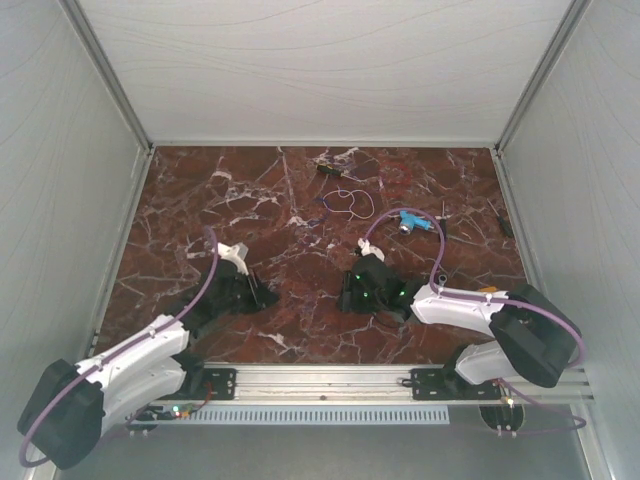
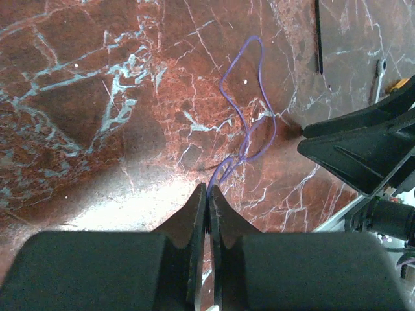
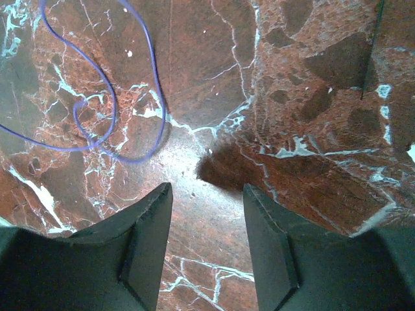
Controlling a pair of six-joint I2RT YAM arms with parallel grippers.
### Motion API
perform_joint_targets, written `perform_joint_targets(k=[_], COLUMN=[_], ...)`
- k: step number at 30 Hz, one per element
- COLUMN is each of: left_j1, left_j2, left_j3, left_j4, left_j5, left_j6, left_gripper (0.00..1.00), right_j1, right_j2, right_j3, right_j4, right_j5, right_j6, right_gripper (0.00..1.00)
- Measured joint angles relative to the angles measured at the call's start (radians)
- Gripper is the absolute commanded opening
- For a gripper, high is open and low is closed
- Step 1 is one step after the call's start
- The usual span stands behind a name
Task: Zip-tie the wires
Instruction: Straighten the cable at the center of the board.
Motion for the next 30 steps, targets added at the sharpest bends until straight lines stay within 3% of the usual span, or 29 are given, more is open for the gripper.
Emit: perform_joint_targets(k=[16,30], left_j1=[0.000,0.000], left_j2=[-0.031,-0.034], left_j3=[-0.031,-0.040], left_j4=[-0.005,0.002], left_j5=[-0.021,-0.013], left_j6=[-0.023,-0.023], left_gripper=[0.00,0.00], right_j1=[0.127,0.133], right_j2=[0.006,0.278], right_j3=[0.090,0.362], right_j4=[0.011,0.043], right_j5=[0.005,0.056], right_j6=[-0.036,-0.099], right_gripper=[0.41,0.41])
